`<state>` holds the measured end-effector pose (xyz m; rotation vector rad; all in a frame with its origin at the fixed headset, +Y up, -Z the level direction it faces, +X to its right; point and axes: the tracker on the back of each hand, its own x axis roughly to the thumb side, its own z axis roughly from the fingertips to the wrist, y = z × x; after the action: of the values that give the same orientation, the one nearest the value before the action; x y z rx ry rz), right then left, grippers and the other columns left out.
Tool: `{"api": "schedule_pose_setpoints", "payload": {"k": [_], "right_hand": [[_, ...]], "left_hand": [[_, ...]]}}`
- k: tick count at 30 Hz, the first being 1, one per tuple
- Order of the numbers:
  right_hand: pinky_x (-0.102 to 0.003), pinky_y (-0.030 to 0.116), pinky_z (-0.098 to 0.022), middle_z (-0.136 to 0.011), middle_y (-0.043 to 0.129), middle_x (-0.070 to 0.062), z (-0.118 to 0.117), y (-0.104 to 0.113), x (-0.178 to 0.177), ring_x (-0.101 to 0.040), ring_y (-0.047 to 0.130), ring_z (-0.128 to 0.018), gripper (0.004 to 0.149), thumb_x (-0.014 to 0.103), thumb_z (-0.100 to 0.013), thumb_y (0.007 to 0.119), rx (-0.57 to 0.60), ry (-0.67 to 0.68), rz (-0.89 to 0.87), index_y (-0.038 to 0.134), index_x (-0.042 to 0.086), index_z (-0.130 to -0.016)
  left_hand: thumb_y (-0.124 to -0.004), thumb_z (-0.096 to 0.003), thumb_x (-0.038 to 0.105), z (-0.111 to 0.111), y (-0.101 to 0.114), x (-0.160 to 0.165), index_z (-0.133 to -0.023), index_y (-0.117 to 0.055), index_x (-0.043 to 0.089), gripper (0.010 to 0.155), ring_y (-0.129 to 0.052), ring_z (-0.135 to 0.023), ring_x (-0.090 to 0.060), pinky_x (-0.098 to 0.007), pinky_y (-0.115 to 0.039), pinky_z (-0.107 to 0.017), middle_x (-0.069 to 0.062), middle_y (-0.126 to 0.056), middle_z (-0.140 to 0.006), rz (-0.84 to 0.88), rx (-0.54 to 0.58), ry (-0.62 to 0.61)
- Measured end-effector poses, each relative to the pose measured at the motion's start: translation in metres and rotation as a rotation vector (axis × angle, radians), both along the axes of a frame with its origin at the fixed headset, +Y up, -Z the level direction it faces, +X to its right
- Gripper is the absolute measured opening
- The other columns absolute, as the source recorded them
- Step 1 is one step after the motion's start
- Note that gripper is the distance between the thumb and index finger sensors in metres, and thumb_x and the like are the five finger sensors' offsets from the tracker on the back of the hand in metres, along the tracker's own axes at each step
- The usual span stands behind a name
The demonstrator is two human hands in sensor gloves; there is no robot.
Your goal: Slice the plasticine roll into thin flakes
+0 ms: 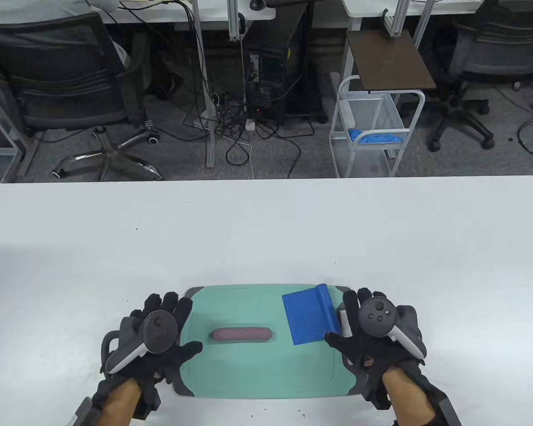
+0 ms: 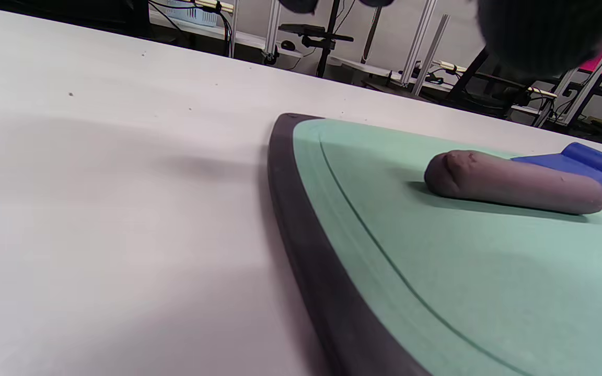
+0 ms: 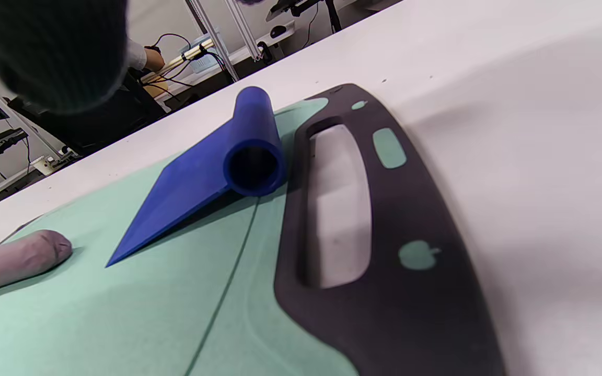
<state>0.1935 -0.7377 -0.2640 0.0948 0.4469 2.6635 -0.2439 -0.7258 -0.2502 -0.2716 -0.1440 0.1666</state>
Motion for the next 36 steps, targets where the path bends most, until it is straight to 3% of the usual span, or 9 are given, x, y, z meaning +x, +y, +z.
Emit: {"api": "schedule_pose_setpoints", "payload": {"k": [16,26,36], "right_hand": [[-0.071,0.024,-0.073,-0.115,0.016,-0.018,0.001,0.0,-0.001,-0.051,0.009,-0.102,0.1,0.061,-0.038,0.077,0.028,-0.02,-0.01,0.023,0.019,-0.11],[-0.067,0.047,-0.07,-0.113,0.038,-0.023,-0.003,-0.003,-0.014,-0.055,0.036,-0.1,0.094,0.058,-0.04,0.076,0.047,-0.079,0.044,0.03,0.014,-0.11],[-0.06,0.066,-0.059,-0.102,0.063,-0.024,-0.027,-0.012,-0.048,-0.054,0.063,-0.087,0.087,0.052,-0.043,0.074,0.036,-0.117,0.184,0.035,0.008,-0.108]], "left_hand": [[-0.069,-0.0318,0.075,0.0,0.0,0.003,-0.108,-0.03,0.044,0.091,-0.03,-0.118,-0.035,-0.065,-0.039,-0.081,0.008,-0.026,-0.124,0.019,0.005,-0.012],[-0.068,-0.0331,0.075,0.003,0.004,0.013,-0.108,-0.029,0.045,0.09,-0.03,-0.118,-0.035,-0.065,-0.04,-0.081,0.009,-0.026,-0.124,0.041,0.009,-0.035],[-0.066,-0.0341,0.075,0.002,0.0,0.018,-0.108,-0.027,0.045,0.089,-0.029,-0.119,-0.034,-0.064,-0.04,-0.082,0.009,-0.022,-0.124,0.047,-0.024,-0.038]]}}
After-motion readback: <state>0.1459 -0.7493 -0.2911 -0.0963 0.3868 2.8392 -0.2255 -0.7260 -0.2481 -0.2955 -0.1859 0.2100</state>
